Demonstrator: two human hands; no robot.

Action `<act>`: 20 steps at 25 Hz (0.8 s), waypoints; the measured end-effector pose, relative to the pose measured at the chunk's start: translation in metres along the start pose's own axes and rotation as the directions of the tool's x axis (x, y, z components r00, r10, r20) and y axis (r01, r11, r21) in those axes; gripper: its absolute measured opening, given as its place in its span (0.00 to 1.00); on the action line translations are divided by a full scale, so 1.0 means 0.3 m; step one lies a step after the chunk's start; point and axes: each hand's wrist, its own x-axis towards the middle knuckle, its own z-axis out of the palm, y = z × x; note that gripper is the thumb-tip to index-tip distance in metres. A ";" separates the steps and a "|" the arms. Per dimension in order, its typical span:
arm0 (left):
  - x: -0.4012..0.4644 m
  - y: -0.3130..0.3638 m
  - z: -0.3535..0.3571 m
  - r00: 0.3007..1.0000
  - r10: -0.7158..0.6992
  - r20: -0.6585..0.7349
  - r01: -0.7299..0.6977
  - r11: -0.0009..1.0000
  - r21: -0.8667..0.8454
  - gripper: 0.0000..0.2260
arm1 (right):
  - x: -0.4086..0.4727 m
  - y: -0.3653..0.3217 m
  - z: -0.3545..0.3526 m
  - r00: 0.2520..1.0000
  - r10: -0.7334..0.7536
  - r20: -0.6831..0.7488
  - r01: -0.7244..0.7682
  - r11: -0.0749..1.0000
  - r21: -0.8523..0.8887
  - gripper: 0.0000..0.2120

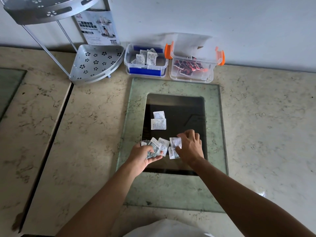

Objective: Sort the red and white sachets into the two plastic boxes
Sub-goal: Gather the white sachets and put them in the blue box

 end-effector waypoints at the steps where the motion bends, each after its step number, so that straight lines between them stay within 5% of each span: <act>1: 0.002 0.001 -0.007 1.000 -0.011 -0.006 0.011 1.000 -0.017 0.18 | 0.005 -0.001 -0.004 1.000 -0.018 -0.023 0.018 1.000 -0.005 0.17; 5: 0.006 -0.001 -0.029 0.999 -0.032 -0.011 0.031 0.997 -0.073 0.21 | 0.012 -0.054 -0.028 0.994 -0.031 -0.106 0.066 0.936 0.347 0.06; 8: 0.003 -0.010 -0.030 0.999 -0.044 0.009 0.045 0.988 -0.147 0.17 | -0.033 -0.153 -0.045 0.961 -0.247 -0.126 0.277 0.827 0.490 0.09; 11: 0.000 -0.017 -0.033 0.999 -0.020 0.034 0.027 0.970 -0.240 0.14 | -0.066 -0.238 -0.023 0.884 -0.457 0.099 0.326 0.754 0.570 0.16; 14: 0.016 -0.020 -0.061 0.997 0.057 -0.049 -0.065 0.979 -0.196 0.10 | -0.036 -0.229 0.016 0.967 -0.240 0.086 0.129 0.749 0.649 0.12; 16: 0.020 -0.018 -0.087 0.996 0.064 -0.063 -0.075 0.979 -0.188 0.09 | 0.000 -0.178 0.040 0.995 -0.094 0.011 0.077 0.871 0.485 0.16; 20: 0.022 -0.010 -0.110 0.996 0.059 -0.060 -0.067 0.987 -0.145 0.10 | 0.025 -0.108 0.070 0.981 -0.176 0.077 0.177 0.984 -0.002 0.28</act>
